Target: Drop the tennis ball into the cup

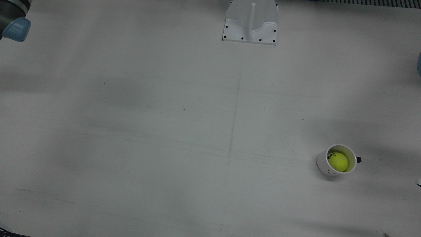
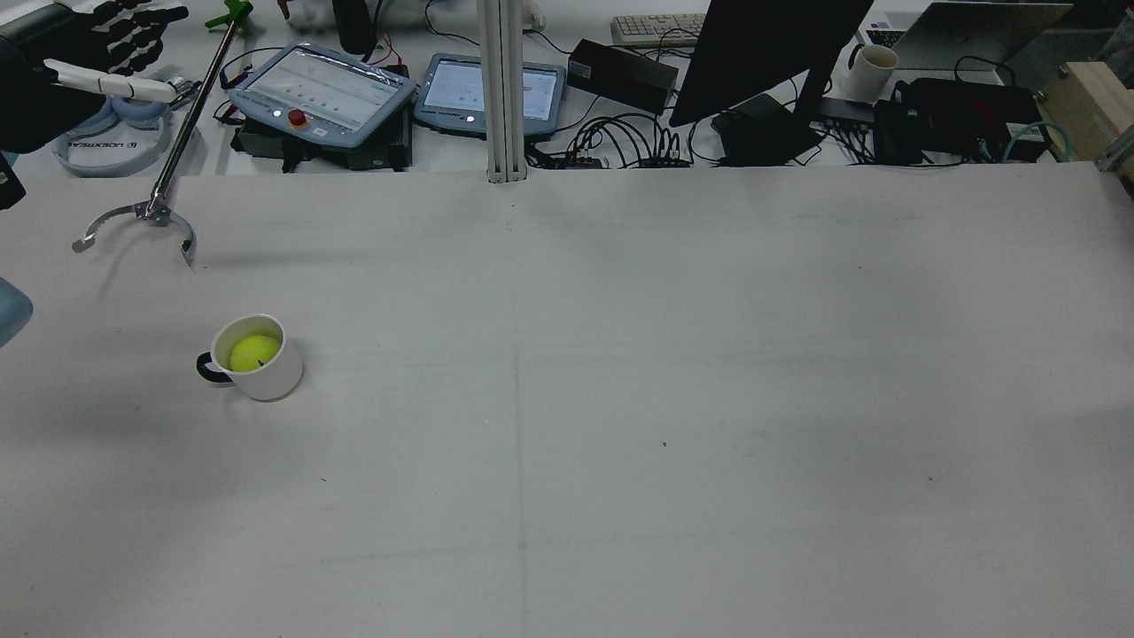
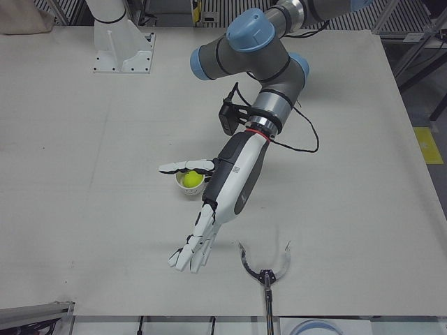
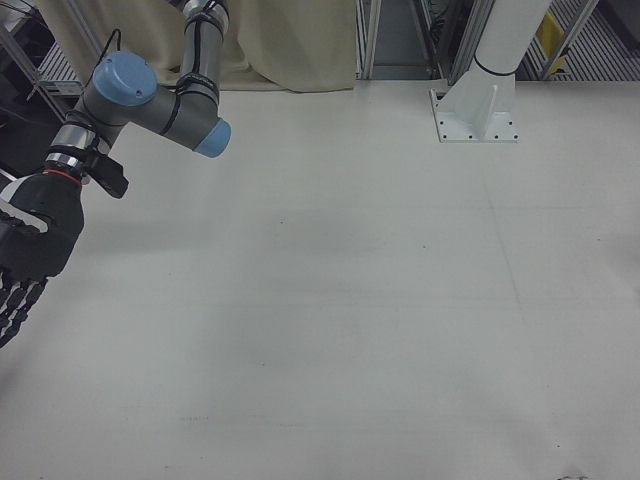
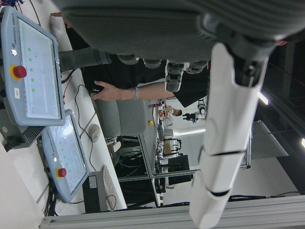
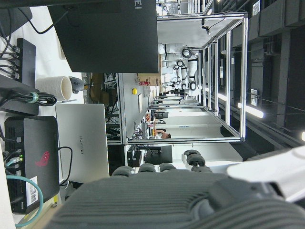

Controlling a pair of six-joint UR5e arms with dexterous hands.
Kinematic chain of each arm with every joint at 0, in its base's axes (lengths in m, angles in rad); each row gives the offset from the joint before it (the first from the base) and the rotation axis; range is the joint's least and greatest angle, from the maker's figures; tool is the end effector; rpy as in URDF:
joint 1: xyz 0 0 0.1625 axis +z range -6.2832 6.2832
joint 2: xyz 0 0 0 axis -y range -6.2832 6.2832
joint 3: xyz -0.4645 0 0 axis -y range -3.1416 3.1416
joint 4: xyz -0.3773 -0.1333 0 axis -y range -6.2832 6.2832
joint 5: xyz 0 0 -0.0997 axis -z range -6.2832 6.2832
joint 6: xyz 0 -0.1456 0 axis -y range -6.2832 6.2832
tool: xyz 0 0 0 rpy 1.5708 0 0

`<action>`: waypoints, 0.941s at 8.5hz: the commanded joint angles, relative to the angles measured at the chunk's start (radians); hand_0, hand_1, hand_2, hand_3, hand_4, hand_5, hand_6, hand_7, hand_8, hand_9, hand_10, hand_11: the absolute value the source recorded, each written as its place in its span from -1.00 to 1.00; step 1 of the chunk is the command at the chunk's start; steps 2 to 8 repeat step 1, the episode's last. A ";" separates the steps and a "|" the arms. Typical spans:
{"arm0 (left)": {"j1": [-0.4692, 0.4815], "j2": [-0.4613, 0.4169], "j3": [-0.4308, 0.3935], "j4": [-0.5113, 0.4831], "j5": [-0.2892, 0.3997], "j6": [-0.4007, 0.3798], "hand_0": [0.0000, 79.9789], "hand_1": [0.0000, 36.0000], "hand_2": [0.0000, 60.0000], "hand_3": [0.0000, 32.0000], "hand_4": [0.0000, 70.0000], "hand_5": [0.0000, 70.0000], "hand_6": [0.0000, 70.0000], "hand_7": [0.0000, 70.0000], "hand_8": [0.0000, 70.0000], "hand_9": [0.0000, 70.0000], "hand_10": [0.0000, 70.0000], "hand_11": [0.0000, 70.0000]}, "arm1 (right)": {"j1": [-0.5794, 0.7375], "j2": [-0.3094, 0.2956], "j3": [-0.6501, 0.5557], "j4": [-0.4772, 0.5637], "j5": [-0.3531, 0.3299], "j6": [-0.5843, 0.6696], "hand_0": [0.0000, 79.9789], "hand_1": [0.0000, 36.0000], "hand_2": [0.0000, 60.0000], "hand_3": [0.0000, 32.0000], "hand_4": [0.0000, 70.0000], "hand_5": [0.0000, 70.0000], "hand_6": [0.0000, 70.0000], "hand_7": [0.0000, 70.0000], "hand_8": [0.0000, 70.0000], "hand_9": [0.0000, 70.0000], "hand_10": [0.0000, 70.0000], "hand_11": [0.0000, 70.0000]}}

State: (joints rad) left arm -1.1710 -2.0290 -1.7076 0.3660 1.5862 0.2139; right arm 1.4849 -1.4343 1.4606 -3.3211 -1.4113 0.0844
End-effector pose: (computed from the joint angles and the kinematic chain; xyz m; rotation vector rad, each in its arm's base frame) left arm 0.1449 -0.6795 0.4317 -0.2173 2.1863 -1.6573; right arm 0.1072 -0.5786 0.7332 -0.0154 1.9829 -2.3028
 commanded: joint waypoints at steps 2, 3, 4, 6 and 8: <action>0.010 -0.010 -0.007 -0.004 0.000 -0.001 0.67 0.86 -0.79 -1.00 -0.96 -0.82 -0.93 -0.43 -1.00 -0.93 -1.00 -1.00 | 0.000 0.000 0.000 0.000 0.000 0.000 -1.00 -1.00 -1.00 -1.00 -1.00 -1.00 -1.00 -1.00 -1.00 -1.00 -1.00 -1.00; 0.010 -0.010 -0.007 -0.004 0.000 -0.001 0.67 0.86 -0.79 -1.00 -0.96 -0.82 -0.93 -0.43 -1.00 -0.93 -1.00 -1.00 | 0.000 0.000 0.000 0.000 0.000 0.000 -1.00 -1.00 -1.00 -1.00 -1.00 -1.00 -1.00 -1.00 -1.00 -1.00 -1.00 -1.00; 0.010 -0.010 -0.007 -0.004 0.000 -0.001 0.67 0.86 -0.79 -1.00 -0.96 -0.82 -0.93 -0.43 -1.00 -0.93 -1.00 -1.00 | 0.000 0.000 0.000 0.000 0.000 0.000 -1.00 -1.00 -1.00 -1.00 -1.00 -1.00 -1.00 -1.00 -1.00 -1.00 -1.00 -1.00; 0.010 -0.010 -0.007 -0.004 0.000 -0.001 0.67 0.86 -0.79 -1.00 -0.96 -0.82 -0.93 -0.43 -1.00 -0.93 -1.00 -1.00 | 0.000 0.000 0.000 0.000 0.000 0.000 -1.00 -1.00 -1.00 -1.00 -1.00 -1.00 -1.00 -1.00 -1.00 -1.00 -1.00 -1.00; 0.010 -0.010 -0.007 -0.004 0.000 -0.001 0.67 0.86 -0.79 -1.00 -0.96 -0.82 -0.93 -0.43 -1.00 -0.93 -1.00 -1.00 | 0.000 0.000 0.000 0.000 0.000 0.000 -1.00 -1.00 -1.00 -1.00 -1.00 -1.00 -1.00 -1.00 -1.00 -1.00 -1.00 -1.00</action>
